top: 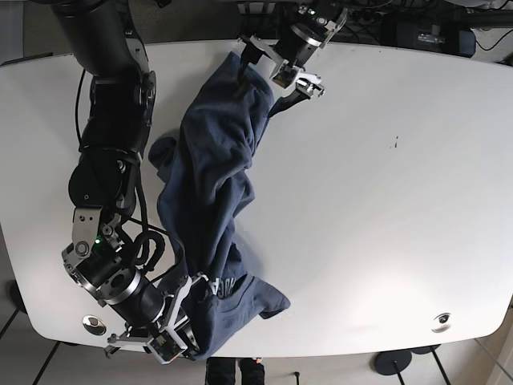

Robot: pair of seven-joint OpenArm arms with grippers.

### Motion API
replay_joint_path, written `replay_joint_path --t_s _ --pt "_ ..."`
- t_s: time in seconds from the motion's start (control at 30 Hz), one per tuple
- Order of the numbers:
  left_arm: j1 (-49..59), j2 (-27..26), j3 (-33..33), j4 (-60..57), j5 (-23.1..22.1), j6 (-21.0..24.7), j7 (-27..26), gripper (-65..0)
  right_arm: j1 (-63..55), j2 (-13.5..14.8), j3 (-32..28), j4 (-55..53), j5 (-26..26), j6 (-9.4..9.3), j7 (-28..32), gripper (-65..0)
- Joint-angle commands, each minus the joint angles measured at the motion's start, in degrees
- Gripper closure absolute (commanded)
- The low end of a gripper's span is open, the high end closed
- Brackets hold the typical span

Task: Fold the T-shirt properly
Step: 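Grasp the navy shirt with the left gripper beside the right gripper, then lift the navy shirt with both grippers, shake it and lay it flat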

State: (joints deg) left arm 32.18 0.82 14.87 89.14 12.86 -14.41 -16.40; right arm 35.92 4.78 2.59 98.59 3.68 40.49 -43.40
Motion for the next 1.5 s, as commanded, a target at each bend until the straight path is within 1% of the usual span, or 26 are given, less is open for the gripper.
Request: replay_joint_path --t_s 0.03,0.13,0.2,0.23,0.27,0.3,0.33,0.4,0.43,0.5,0.6,0.67,0.7,0.73,0.77,0.83,0.87,0.97,1.03,1.1,1.17,1.23,1.3,1.37,1.4,1.5 --pt "-1.9 -0.9 1.5 -1.7 -0.4 0.1 -1.8 -44.0 1.0 0.6 0.1 1.1 0.8 -0.49 1.9 -2.1" --pt "-5.2 -1.4 2.7 -6.6 -0.3 0.1 -1.1 -44.0 0.7 1.1 0.1 1.1 0.8 -0.49 1.9 -2.1" --pt "-5.6 -1.4 2.7 -8.3 -0.3 0.1 1.9 -44.0 0.7 1.2 0.1 1.2 0.8 -0.49 1.9 -2.1" --pt "-5.7 -1.6 2.6 -8.6 -0.3 0.1 4.7 -43.9 0.7 1.2 0.2 1.2 0.8 -0.49 1.9 -2.1" --pt "-5.7 -2.5 2.6 -8.5 -0.3 0.1 6.2 -43.8 0.7 1.3 0.5 1.7 0.8 -0.49 1.9 -2.1" --pt "-5.7 -4.5 2.8 -8.4 -0.3 0.1 8.0 -38.8 0.7 1.1 2.2 2.8 0.8 -0.49 1.9 -2.1" --pt "-5.7 -5.2 2.6 -8.4 -0.5 0.1 9.3 -29.6 0.9 1.0 3.3 3.2 0.8 -0.49 1.8 -2.1" --pt "-6.6 -6.5 2.3 -8.3 -0.7 0.1 12.3 -5.0 1.1 1.0 5.0 3.5 0.8 -0.49 1.7 -2.1" --pt "-7.1 -7.3 1.6 -8.3 -0.8 0.1 13.5 0.0 1.2 1.0 5.8 3.5 0.8 -0.49 1.7 -2.1" --pt "-7.2 -8.6 -0.9 -6.9 -0.9 0.1 14.0 0.0 1.9 1.0 7.2 3.4 0.8 -0.49 1.7 -2.1" --pt "-5.9 -9.0 -5.3 -1.5 -1.0 -0.8 13.9 0.0 2.3 1.2 8.0 3.0 0.2 -0.49 1.7 -2.1" --pt "-5.9 -8.5 -10.5 3.5 -1.0 -4.4 14.3 0.0 3.2 1.5 8.0 0.8 0.2 -0.49 1.9 -2.1" --pt "-6.2 -7.9 -12.5 5.1 -1.0 -6.1 14.4 0.0 4.0 2.1 8.0 -0.4 0.2 -0.49 1.9 -2.1" --pt "-8.1 -6.6 -15.6 7.4 -0.9 -8.7 14.7 0.0 4.9 2.6 7.7 -3.4 0.5 -1.50 2.0 -2.1" --pt "-9.5 -5.6 -17.9 9.1 -0.9 -10.3 16.1 0.0 6.6 2.5 7.7 -5.7 0.3 -2.38 2.0 -2.1" --pt "-13.8 -3.7 -22.1 12.6 -0.9 -13.8 21.9 0.0 9.7 2.5 8.0 -11.5 0.3 -3.52 2.2 -2.1" --pt "-16.7 -3.0 -23.8 14.4 -0.9 -16.0 25.2 0.0 11.3 2.6 8.0 -14.8 0.3 -3.87 3.4 -2.1" --pt "-26.7 -2.1 -29.2 18.4 -0.9 -22.1 35.3 0.0 16.3 2.6 7.9 -23.6 0.2 -6.86 8.5 -2.1" --pt "-35.1 -2.1 -31.5 19.8 -0.9 -25.1 42.3 0.0 20.8 2.8 7.9 -29.4 0.2 -8.80 9.9 -2.1" --pt "-44.3 -2.5 -33.0 20.3 -0.9 -25.6 49.3 0.0 25.7 3.9 7.9 -33.9 0.7 -9.50 10.7 -2.1" --pt "-53.7 -3.4 -35.2 20.1 -0.7 -25.6 55.2 0.0 30.4 4.1 8.0 -36.9 0.2 -9.59 11.0 -2.1" --pt "-63.0 -5.7 -36.2 19.6 -0.7 -25.6 60.1 0.0 34.0 4.2 8.0 -38.1 0.2 -9.59 10.8 -2.1" --pt "-70.5 -8.0 -36.4 18.2 -0.8 -25.6 64.9 0.0 36.1 6.3 8.0 -38.0 0.5 -9.85 10.6 -2.1" --pt "-73.5 -9.6 -36.4 18.2 -0.8 -25.6 66.9 0.0 36.2 7.8 8.0 -37.9 0.8 -11.35 10.5 -2.1" --pt "-74.3 -10.3 -36.4 18.0 -0.8 -25.6 67.2 0.0 35.6 9.2 8.4 -37.9 0.8 -11.08 9.6 -2.1" --pt "-71.2 -10.4 -36.5 18.2 -0.9 -25.6 67.2 0.0 30.4 10.3 12.8 -34.4 0.9 -9.94 5.8 -2.1"
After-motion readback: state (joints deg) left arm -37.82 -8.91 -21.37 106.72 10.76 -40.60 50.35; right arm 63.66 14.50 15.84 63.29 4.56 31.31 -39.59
